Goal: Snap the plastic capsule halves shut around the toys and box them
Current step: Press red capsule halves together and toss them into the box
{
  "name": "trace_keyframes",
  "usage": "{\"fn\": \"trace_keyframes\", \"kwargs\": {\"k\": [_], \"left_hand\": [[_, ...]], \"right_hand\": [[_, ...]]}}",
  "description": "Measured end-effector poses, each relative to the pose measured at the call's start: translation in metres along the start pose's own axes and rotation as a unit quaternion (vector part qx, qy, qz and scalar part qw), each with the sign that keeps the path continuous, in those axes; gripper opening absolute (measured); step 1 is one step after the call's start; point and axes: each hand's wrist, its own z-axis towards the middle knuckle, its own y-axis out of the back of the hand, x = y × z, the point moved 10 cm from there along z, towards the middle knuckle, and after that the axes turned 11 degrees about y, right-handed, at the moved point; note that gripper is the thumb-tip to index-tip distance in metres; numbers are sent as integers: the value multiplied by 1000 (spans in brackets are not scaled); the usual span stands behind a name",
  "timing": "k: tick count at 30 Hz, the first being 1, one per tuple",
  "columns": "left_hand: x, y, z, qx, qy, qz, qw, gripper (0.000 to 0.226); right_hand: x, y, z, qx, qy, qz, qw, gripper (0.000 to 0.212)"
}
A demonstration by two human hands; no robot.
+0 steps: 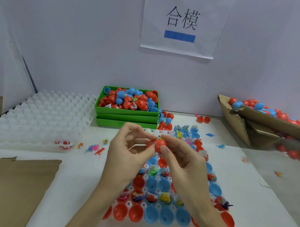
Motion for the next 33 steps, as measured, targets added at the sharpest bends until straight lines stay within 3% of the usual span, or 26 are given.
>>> {"fn": "trace_keyframes", "kwargs": {"k": [10,19,26,33], "left_hand": [[-5,-17,-2,86,-9,1,996,26],[-13,-12,-6,52,-60,41,996,40],[-14,-13,-10,45,-74,62,994,50],[-8,-15,-8,34,-71,103,992,48]], "right_hand": [[2,6,3,-17,-9,10,1000,17],[6,4,8,15,-20,53,998,21],[-8,3,3,11,-102,104,989,22],[-26,-2,-3,10,-193,169,967,37]]}}
